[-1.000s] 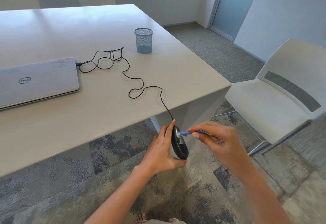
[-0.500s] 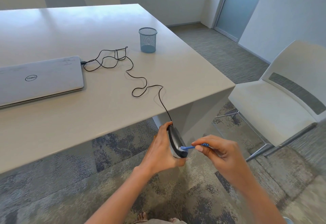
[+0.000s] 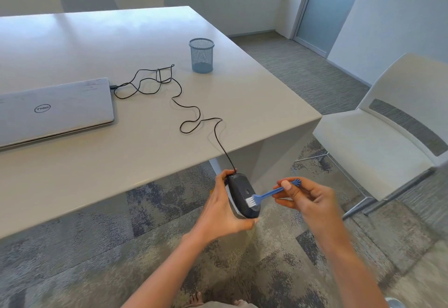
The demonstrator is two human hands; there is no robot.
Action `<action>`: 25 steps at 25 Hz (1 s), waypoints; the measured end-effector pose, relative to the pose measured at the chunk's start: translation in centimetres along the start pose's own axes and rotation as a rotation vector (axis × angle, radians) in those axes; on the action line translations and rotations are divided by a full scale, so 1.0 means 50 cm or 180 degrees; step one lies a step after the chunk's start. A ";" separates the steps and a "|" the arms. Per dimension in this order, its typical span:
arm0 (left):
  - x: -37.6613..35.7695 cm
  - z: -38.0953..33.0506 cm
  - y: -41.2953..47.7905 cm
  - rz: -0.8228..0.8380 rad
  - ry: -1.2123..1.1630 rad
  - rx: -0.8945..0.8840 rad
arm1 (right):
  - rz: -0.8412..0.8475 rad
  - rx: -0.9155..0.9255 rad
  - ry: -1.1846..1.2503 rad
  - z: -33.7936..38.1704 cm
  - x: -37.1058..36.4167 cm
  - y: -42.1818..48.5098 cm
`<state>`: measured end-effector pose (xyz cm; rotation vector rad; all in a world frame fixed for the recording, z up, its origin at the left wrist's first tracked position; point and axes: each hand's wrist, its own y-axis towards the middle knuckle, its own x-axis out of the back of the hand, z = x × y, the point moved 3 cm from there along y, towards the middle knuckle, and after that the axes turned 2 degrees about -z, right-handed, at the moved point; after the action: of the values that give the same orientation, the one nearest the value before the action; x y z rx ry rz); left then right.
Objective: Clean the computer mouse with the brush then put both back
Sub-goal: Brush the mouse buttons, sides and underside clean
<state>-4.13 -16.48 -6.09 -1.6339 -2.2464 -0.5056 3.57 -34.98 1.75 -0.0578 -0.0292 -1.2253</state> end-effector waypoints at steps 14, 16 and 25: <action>-0.008 -0.013 -0.009 0.0070 -0.0131 -0.0112 | -0.0285 -0.0065 0.0393 0.013 -0.039 0.022; -0.005 -0.020 -0.010 0.0048 -0.0123 -0.0144 | -0.0262 -0.0099 0.0461 0.013 -0.053 0.026; 0.005 -0.020 -0.018 -0.0049 -0.0094 -0.0157 | -0.0723 0.0113 0.0240 0.016 -0.038 0.049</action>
<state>-5.02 -17.00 -5.19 -1.6596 -2.2867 -0.5484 5.23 -32.33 2.38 0.0233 0.0085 -1.4526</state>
